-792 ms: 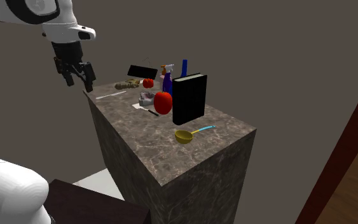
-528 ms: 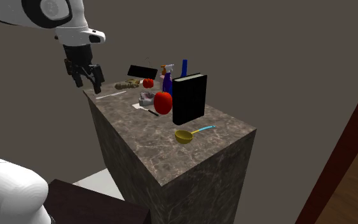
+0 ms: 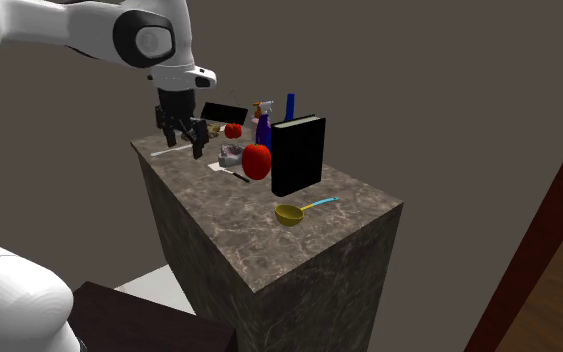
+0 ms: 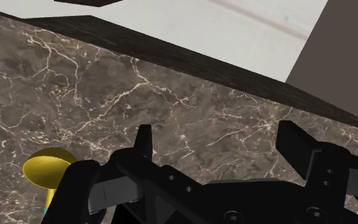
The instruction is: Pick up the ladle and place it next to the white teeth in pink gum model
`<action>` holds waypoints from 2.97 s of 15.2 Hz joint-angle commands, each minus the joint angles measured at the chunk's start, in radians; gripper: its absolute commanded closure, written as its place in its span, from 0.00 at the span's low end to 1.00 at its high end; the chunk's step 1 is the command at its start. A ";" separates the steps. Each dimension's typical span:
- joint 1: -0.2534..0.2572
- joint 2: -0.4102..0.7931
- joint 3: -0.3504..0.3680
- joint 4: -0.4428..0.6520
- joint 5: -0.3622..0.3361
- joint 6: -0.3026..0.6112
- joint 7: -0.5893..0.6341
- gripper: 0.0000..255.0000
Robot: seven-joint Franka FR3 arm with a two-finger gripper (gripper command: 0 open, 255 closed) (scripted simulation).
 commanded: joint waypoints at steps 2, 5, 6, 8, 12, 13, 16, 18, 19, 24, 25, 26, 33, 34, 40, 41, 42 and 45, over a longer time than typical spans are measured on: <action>-0.015 0.094 -0.037 0.028 0.004 0.054 -0.020 0.00; -0.029 0.192 -0.075 0.073 0.015 0.092 -0.045 0.00; -0.034 0.225 -0.087 0.090 0.020 0.103 -0.053 0.00; -0.043 0.292 -0.112 0.126 0.034 0.123 -0.071 0.00; -0.064 0.431 -0.157 0.210 0.073 0.153 -0.110 0.00; -0.070 0.467 -0.167 0.234 0.085 0.158 -0.121 0.00; -0.093 0.575 -0.193 0.310 0.125 0.167 -0.151 0.00; -0.112 0.648 -0.207 0.366 0.154 0.168 -0.171 0.00; -0.122 0.686 -0.213 0.395 0.169 0.167 -0.180 0.00; -0.187 0.875 -0.230 0.560 0.243 0.147 -0.217 0.00; -0.202 0.913 -0.231 0.597 0.257 0.141 -0.222 0.00; -0.217 0.952 -0.231 0.635 0.271 0.133 -0.226 0.00; -0.242 1.039 -0.223 0.666 0.305 0.174 -0.239 0.00; -0.241 1.043 -0.222 0.658 0.307 0.186 -0.240 0.00; -0.240 1.050 -0.219 0.647 0.312 0.203 -0.243 0.00; -0.240 1.050 -0.219 0.647 0.312 0.203 -0.243 0.00; -0.240 1.050 -0.219 0.647 0.312 0.203 -0.243 0.00; -0.240 1.050 -0.219 0.647 0.312 0.203 -0.243 1.00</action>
